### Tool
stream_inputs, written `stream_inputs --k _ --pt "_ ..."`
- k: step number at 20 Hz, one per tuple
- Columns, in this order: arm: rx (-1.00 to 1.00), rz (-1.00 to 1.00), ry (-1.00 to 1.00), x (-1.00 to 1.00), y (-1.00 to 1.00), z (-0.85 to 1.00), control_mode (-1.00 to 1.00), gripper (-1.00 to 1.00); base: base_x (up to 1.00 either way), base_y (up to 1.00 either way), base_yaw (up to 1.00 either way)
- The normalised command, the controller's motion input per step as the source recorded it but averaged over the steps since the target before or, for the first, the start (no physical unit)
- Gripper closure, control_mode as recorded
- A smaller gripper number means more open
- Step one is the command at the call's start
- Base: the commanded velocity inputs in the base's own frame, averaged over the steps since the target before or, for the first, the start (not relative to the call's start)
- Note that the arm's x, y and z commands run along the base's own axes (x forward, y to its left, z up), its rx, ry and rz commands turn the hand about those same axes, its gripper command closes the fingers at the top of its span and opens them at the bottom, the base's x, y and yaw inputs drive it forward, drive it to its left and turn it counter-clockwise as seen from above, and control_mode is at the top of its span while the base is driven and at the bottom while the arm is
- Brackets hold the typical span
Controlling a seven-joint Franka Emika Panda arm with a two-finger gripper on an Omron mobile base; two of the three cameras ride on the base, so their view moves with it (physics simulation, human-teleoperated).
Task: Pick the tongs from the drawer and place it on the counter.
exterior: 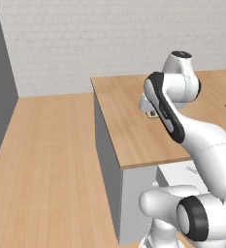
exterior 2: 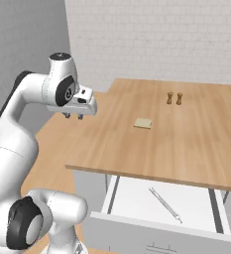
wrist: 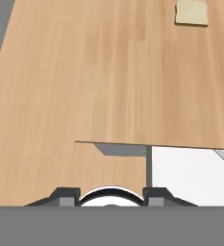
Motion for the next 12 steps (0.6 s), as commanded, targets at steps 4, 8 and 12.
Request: stream_inputs --k 4,8,12 --pt "0.01 -0.01 -0.02 -0.34 -0.20 0.00 -1.00 -1.00 0.00 0.00 0.00" --pt "0.01 -0.01 -0.03 -0.50 -0.36 -0.12 -1.00 -1.00 0.00 0.00 0.00" --pt "0.07 0.00 -0.03 -0.55 -0.63 -0.19 -1.00 -1.00 0.00 0.00 0.00"
